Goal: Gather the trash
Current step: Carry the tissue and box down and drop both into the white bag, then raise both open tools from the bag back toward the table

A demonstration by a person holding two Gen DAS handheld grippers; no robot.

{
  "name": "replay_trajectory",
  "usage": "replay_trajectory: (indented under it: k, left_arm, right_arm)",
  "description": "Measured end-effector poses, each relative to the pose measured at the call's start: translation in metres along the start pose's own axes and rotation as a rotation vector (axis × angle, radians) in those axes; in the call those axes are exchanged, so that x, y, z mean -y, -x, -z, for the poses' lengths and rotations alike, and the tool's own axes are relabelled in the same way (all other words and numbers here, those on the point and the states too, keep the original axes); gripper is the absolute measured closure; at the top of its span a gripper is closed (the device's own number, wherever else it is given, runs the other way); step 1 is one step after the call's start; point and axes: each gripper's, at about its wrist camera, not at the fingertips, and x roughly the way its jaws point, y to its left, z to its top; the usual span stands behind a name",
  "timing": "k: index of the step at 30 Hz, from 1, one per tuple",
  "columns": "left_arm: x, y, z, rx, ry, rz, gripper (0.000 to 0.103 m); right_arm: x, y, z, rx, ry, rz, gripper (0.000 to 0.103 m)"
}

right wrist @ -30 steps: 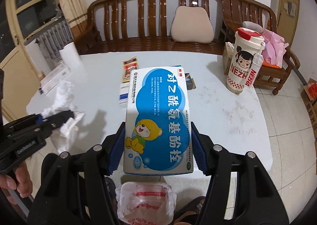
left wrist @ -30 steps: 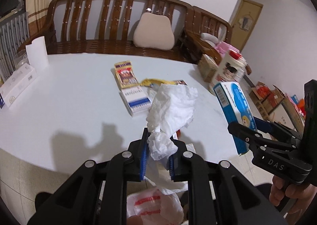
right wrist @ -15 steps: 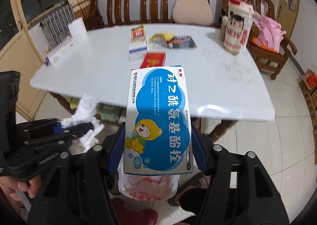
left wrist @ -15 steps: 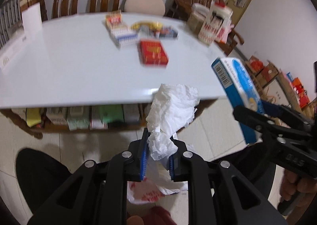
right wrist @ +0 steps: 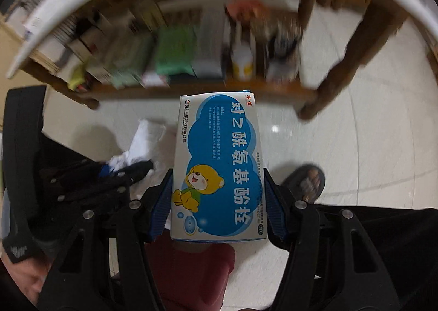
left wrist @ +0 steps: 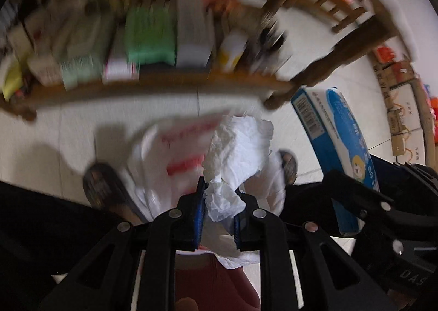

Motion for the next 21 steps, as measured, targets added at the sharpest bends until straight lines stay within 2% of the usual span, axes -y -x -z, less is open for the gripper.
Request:
replay_trajectory:
  k: [2,4,6,7,8,9,10,11,12,14,21]
  left_arm:
    - [-0.005,-0.023,0.002,-0.044,0.031,0.008,0.085]
    - [-0.014,-0.049,0.004,-0.099,0.067,0.018,0.084]
    - [-0.025,-0.073,0.007,-0.156,0.105,0.008,0.076]
    - [-0.028,-0.08,0.007,-0.175,0.111,0.002,0.073]
    - [-0.03,-0.086,0.008,-0.191,0.12,0.003,0.064]
    - [-0.032,-0.088,0.009,-0.196,0.128,-0.001,0.046]
    - [-0.033,-0.087,0.009,-0.184,0.128,-0.013,0.033]
    - [-0.034,-0.085,0.008,-0.176,0.126,-0.016,0.016]
    - [-0.034,-0.083,0.008,-0.171,0.129,-0.009,0.012]
    - [-0.035,-0.08,0.007,-0.156,0.134,-0.023,0.01]
    - [-0.041,-0.076,0.003,-0.142,0.158,-0.025,0.009]
  right_arm:
    - [0.01,-0.038,-0.001,-0.079,-0.053,-0.033,0.044]
    - [0.015,-0.06,-0.002,-0.112,-0.092,-0.039,0.044]
    - [0.019,-0.081,-0.002,-0.165,-0.128,-0.08,0.043]
    - [0.019,-0.09,-0.004,-0.19,-0.128,-0.06,0.043]
    - [0.017,-0.096,-0.004,-0.201,-0.11,-0.051,0.043]
    - [0.015,-0.102,-0.003,-0.215,-0.102,-0.053,0.041]
    - [0.014,-0.107,-0.003,-0.233,-0.106,-0.063,0.024]
    - [0.012,-0.111,-0.004,-0.235,-0.109,-0.063,0.017]
    - [0.013,-0.111,-0.005,-0.222,-0.114,-0.06,0.012]
    - [0.015,-0.111,-0.007,-0.216,-0.121,-0.027,0.011]
    - [0.026,-0.107,-0.006,-0.197,-0.182,-0.053,0.011]
